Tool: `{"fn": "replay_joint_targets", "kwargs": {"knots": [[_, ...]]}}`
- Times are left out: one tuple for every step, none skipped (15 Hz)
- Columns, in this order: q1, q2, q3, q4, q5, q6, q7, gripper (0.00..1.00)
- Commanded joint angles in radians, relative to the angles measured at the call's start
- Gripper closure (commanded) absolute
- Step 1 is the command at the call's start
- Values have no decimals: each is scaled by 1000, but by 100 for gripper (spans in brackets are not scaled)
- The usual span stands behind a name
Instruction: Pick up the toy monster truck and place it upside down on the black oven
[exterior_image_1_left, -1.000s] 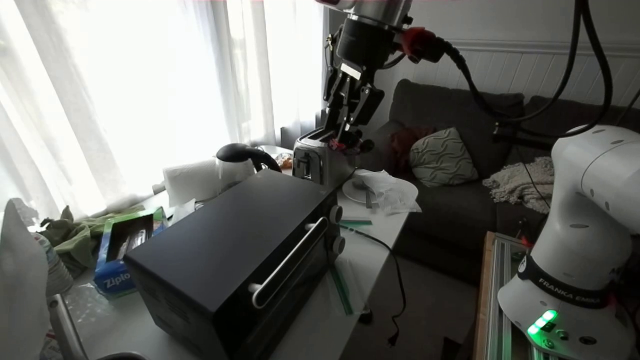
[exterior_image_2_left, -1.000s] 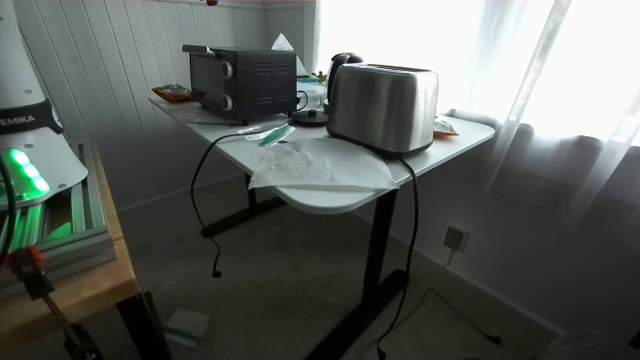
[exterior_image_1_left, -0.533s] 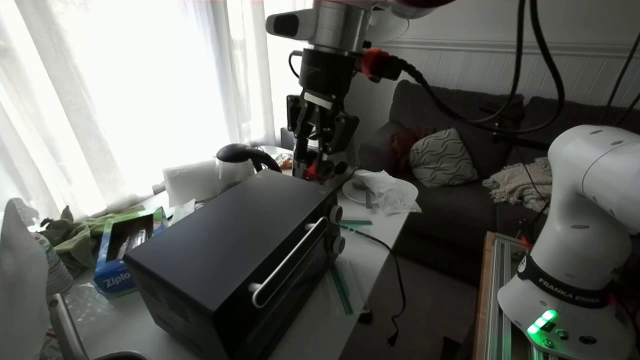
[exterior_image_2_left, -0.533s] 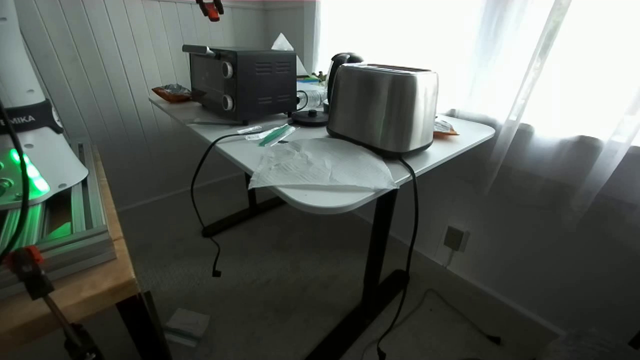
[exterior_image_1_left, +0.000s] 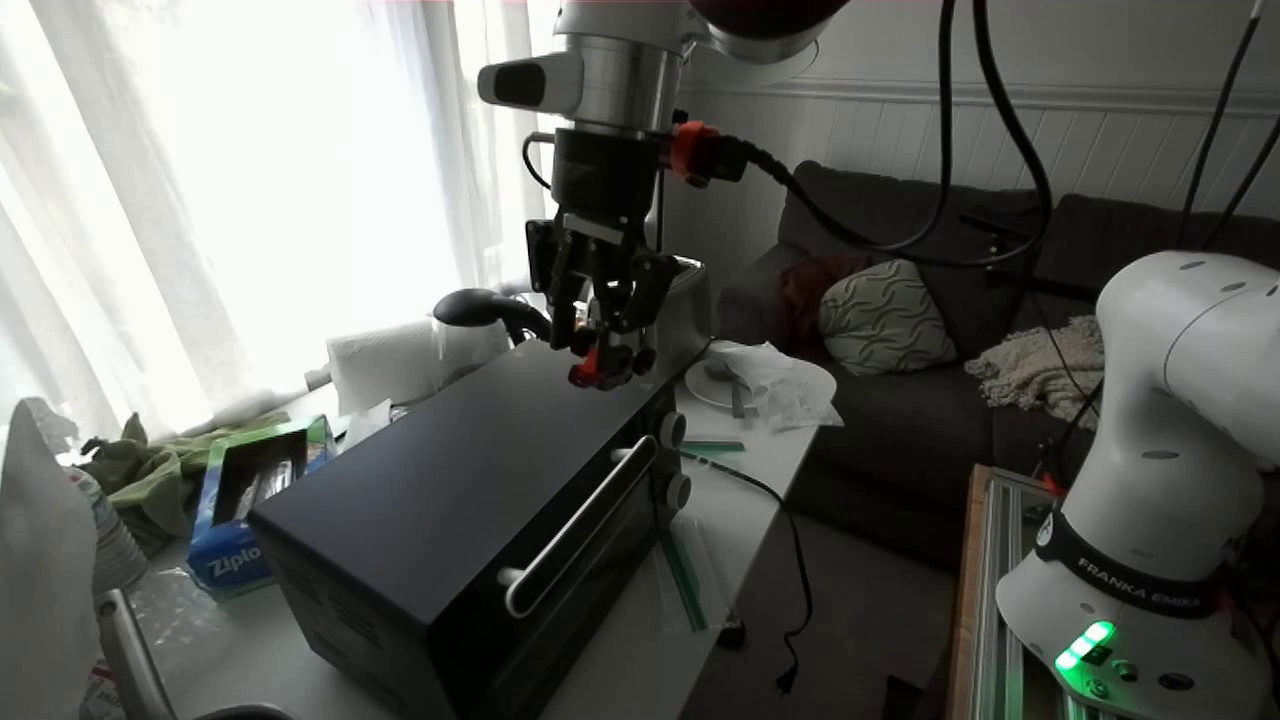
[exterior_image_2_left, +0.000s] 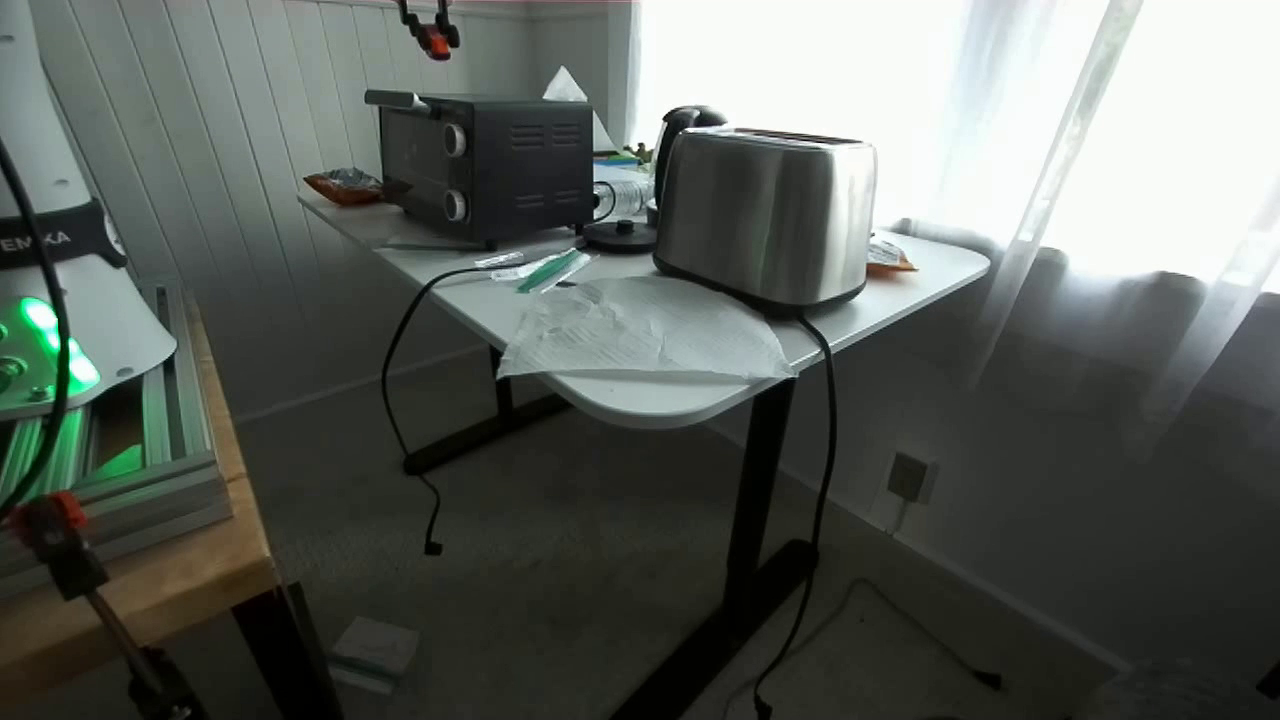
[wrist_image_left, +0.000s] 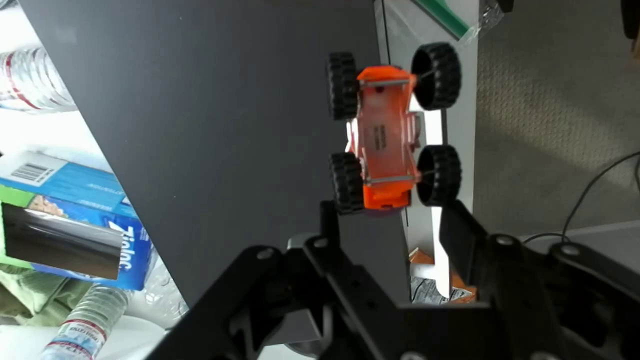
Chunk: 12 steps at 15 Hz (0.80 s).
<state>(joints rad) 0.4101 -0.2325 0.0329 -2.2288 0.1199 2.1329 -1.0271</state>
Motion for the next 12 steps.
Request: {"fn": "replay_joint_targets", "kwargs": {"knots": [[-48,0,46,4,13,-4,-9,47],[-48,0,46,5,13,-4,-9,47],[-48,0,46,5,13,-4,-10,47],[-48,0,46,5,13,-4,-10,47],[-48,0,46,5,13,-4,-10,72],[-52,3,53,6,7,7,-6,72],[-56,12,63,12,5,18,-7,72],[-61,19,77,18,-8,34,-1,72],[-63,26,88,24,-13,49,-1,72],[-66,40,101,30,-23,64,6,72],[-66,50,110,35,-23,78,6,72],[-67,61,120,39,-29,95,6,72]]}}
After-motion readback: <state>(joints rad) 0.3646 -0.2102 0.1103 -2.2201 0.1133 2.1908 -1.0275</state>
